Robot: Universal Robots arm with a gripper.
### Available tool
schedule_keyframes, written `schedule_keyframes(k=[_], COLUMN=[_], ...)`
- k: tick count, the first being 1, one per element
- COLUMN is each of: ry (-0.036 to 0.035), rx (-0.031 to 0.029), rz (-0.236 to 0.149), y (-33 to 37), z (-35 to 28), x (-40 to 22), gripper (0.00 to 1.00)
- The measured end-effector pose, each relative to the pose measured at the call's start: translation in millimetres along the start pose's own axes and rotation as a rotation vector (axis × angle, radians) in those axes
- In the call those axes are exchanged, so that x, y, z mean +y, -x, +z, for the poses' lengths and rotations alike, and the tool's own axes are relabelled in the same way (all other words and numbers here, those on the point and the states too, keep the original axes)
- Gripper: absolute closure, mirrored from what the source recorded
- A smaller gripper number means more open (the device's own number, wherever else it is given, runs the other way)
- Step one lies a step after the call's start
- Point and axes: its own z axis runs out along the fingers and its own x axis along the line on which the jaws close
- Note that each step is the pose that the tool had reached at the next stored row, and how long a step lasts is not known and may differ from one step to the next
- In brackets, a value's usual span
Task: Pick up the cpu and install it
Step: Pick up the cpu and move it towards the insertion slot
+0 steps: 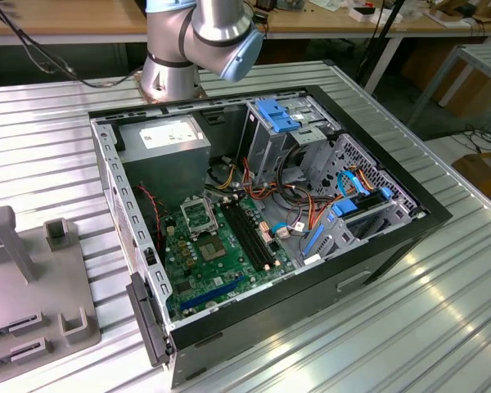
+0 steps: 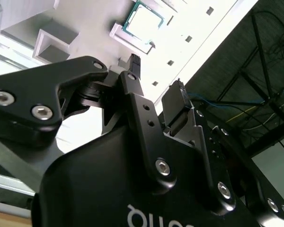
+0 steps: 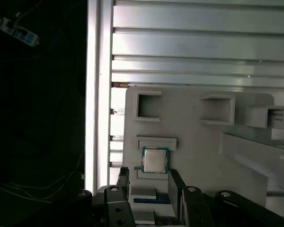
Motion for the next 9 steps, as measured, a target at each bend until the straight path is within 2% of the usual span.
schedule_keyframes(k=[7,8,9], ry=[0.0,0.0,0.0], rx=[0.0001,0.0,0.0], rz=[0.0,0.0,0.0], y=[0.3,0.3,0.4], z=[15.6,18.3,20.1], x=[-1.9,-2.4,-2.7], gripper=[0.53,0.46,0.46])
